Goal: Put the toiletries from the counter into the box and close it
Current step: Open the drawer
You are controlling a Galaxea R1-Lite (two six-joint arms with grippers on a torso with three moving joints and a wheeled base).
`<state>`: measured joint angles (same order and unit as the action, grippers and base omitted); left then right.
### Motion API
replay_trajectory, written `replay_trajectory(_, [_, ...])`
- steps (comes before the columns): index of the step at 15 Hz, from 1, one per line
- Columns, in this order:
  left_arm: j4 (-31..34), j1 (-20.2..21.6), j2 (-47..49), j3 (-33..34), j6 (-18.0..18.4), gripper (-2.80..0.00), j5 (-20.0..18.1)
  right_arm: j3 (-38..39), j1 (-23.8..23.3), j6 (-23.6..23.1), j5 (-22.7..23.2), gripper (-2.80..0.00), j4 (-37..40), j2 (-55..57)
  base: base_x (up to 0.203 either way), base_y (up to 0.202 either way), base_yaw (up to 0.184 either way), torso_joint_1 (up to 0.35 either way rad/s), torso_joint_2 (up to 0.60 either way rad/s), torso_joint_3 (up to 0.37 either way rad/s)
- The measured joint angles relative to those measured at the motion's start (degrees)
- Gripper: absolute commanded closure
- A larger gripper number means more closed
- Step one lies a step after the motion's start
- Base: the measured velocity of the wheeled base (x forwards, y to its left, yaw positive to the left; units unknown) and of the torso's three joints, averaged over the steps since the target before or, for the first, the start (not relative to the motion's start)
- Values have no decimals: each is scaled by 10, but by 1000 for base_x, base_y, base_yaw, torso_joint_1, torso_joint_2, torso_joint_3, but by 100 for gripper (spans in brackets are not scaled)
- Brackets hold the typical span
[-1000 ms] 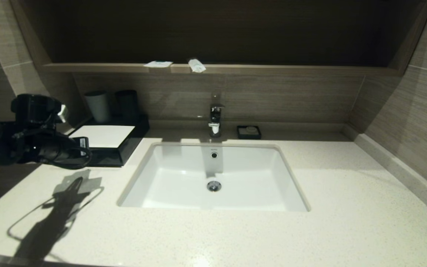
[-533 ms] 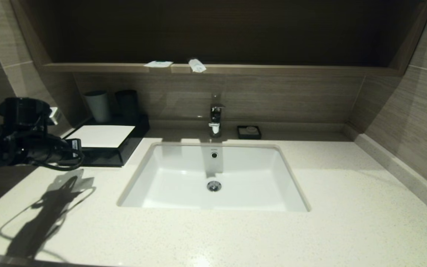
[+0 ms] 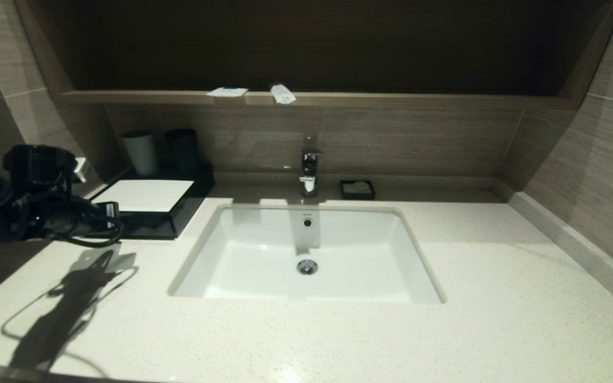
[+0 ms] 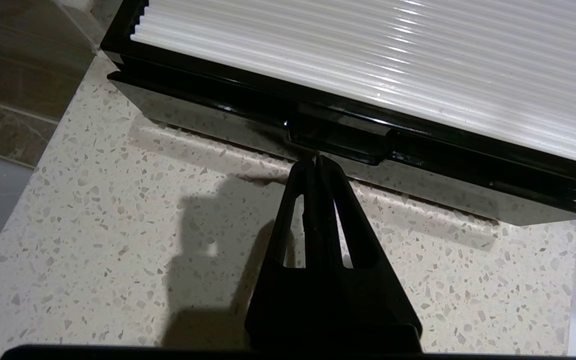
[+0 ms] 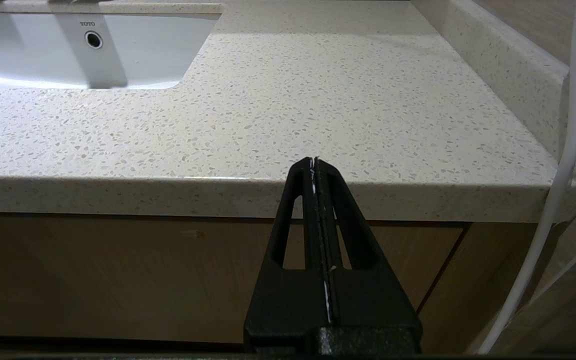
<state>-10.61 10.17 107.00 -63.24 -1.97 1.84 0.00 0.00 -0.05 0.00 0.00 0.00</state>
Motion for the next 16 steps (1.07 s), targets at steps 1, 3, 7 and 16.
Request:
replay_trajectory(1, [-13,0,1,6,0,0,0,0,0,0,0,0,0,0,0,0,0,0,0,0])
replay_trajectory(3, [-59,0,1,30,0,0,-13,0,0,0,0,0,0,0,0,0,0,0,0,0])
replay_trajectory(7, [-124,0,-3,70,0,0,-32,0,0,0,0,0,0,0,0,0,0,0,0,0])
replay_trajectory(16, [-127,19,-18,102,7,0,-76,0,0,0,0,0,0,0,0,0,0,0,0,0])
